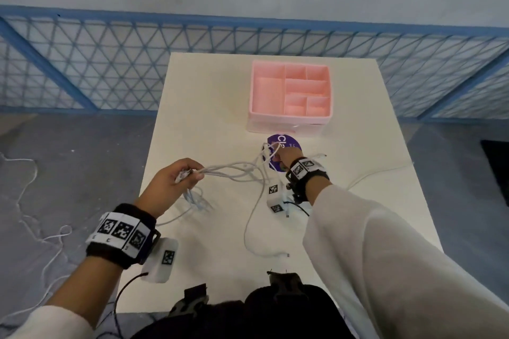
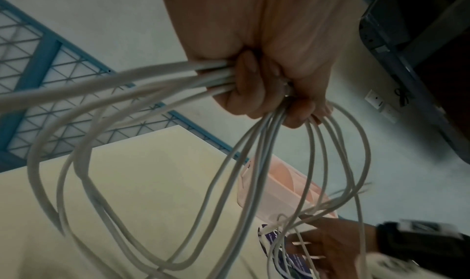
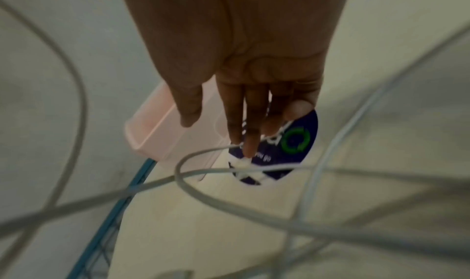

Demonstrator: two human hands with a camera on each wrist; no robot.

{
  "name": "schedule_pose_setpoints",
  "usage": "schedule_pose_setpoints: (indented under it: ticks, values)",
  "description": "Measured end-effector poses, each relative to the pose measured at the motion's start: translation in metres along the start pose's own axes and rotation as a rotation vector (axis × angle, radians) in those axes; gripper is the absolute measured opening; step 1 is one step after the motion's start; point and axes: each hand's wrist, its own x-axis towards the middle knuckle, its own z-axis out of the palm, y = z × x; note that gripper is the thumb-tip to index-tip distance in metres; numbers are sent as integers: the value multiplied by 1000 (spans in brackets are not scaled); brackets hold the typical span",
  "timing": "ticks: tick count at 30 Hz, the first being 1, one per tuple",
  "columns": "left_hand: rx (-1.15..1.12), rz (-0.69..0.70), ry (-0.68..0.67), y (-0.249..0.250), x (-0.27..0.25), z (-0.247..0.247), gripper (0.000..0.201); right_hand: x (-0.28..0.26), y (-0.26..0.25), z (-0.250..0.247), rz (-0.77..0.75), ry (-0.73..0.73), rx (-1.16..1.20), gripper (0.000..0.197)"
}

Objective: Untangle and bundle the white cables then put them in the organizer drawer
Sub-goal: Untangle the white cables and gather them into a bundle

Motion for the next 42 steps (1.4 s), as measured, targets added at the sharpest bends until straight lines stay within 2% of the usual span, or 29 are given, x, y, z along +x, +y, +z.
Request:
schedule_pose_setpoints:
  ticks: [3,6,8,10,11,13,15,17,19,21,24,28,32,35,37,42]
  values:
    - [69,-26,-36,-6,-3,1,27,15,-8,14,93,-187,357,30]
    - [127,-42,-70,-14,-7,-1,28,22,-17,14,54,-347,641,57]
    - [170,-81,-100,-24,-13,-4,25,19,-25,3,7,-330,867,56]
    - [151,-147,-117,-35,-17,-8,12,9,-32,-11,-17,-232,1117,42]
    - [131,-177,-122,-38,-18,-10,9,-2,-35,-19,-54,-189,1132,32]
    - [102,-216,-107,-35,-14,-10,34,-25,-38,-31,-171,-207,1023,21]
    - [29,-223,-37,-23,-4,-6,68,-53,-40,-34,-279,-282,856,25]
    - [-152,-235,90,-5,9,0,81,-78,-37,-30,-386,-321,675,27]
    - [-374,-220,149,15,23,10,75,-102,-29,-20,-485,-321,498,28]
    - [-561,-247,125,34,36,26,60,-120,-19,-9,-567,-339,361,30]
    - [-666,-292,75,57,47,56,44,-132,-4,3,-634,-344,256,32]
    - [-773,-297,87,61,52,79,42,-134,10,5,-654,-226,110,33]
    - [-1162,-306,60,58,52,81,22,-131,25,7,-611,-248,16,32]
    - [-1414,-319,145,62,53,73,16,-136,35,6,-564,-321,-50,32]
    - [-1411,-298,198,64,56,65,17,-139,42,7,-524,-363,-90,31]
    - [-1343,-198,103,71,56,59,12,-145,46,3,-480,-408,-66,31]
